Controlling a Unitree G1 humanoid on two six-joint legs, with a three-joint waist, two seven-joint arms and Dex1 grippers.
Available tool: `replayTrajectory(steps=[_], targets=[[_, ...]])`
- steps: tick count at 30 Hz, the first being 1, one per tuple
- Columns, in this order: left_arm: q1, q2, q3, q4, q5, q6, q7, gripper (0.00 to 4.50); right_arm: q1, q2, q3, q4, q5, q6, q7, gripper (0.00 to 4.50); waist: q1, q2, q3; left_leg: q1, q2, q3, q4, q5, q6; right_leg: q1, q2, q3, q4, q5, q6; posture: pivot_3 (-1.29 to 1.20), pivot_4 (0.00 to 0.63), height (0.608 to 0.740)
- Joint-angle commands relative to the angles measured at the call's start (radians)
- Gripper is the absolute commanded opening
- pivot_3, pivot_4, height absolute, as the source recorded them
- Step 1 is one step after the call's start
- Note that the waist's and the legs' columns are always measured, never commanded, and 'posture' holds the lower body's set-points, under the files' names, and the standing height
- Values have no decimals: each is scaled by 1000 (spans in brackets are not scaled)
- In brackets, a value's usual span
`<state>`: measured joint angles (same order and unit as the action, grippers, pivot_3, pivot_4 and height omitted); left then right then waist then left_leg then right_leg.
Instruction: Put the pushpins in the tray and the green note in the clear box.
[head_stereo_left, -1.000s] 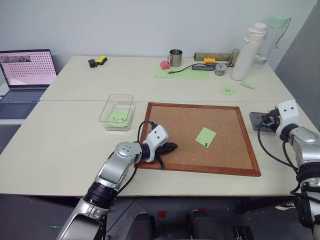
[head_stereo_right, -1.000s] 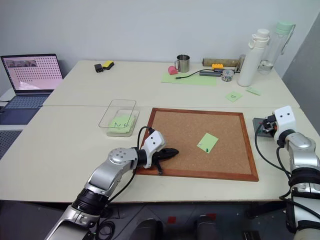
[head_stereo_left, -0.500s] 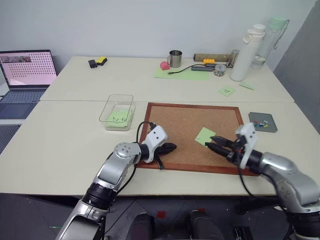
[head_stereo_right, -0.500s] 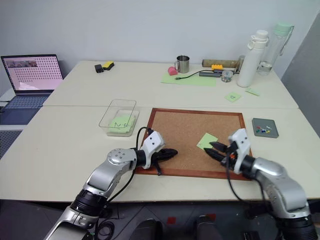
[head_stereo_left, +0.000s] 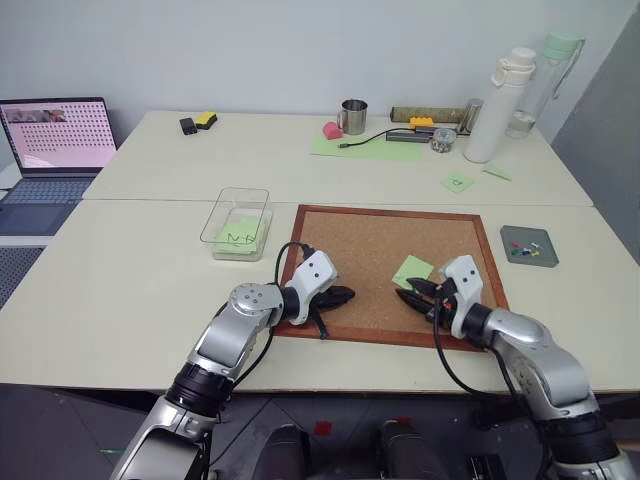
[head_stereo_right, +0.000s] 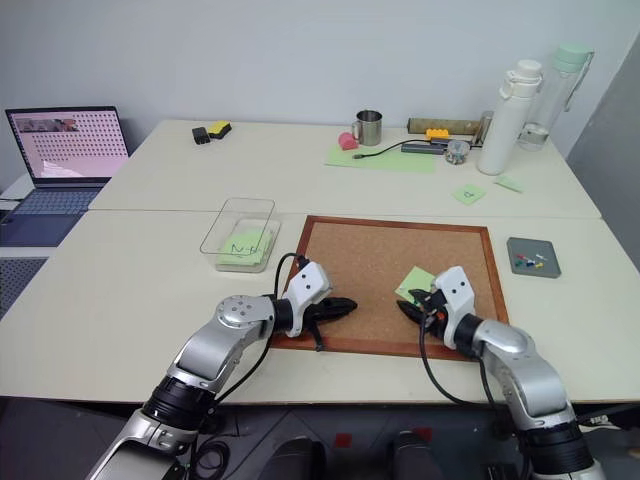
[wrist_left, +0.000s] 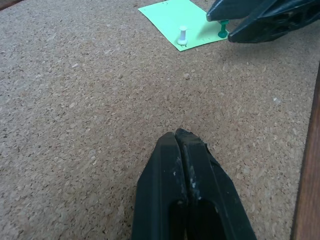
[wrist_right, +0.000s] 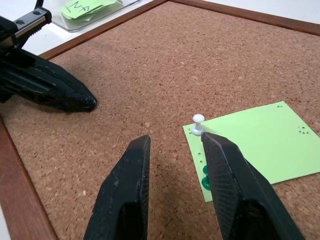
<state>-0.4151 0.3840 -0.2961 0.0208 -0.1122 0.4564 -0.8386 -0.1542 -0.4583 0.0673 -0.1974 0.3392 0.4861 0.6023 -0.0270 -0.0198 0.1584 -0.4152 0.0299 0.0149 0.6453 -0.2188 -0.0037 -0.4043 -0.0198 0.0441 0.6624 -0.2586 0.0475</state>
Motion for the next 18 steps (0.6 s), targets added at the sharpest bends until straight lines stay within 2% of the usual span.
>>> replayTrajectory(steps=[1,9,18], targets=[[27,16,-20,9,10,31,-7,0,-7,14,-19,9,-2,-11,-8,1672,0,0,0,0,0,0,0,0,0,0,0,0,0,0,0,0,150,740],[31,16,-19,2,9,34,-5,0,-6,40,-41,41,1,-13,-24,1672,-1,0,0,0,0,0,0,0,0,0,0,0,0,1,-2,0,150,740],[30,15,-21,4,10,33,-5,0,-15,66,-54,61,-1,-20,-32,55,-1,0,0,0,0,0,0,0,0,0,0,0,0,1,-2,0,150,740]])
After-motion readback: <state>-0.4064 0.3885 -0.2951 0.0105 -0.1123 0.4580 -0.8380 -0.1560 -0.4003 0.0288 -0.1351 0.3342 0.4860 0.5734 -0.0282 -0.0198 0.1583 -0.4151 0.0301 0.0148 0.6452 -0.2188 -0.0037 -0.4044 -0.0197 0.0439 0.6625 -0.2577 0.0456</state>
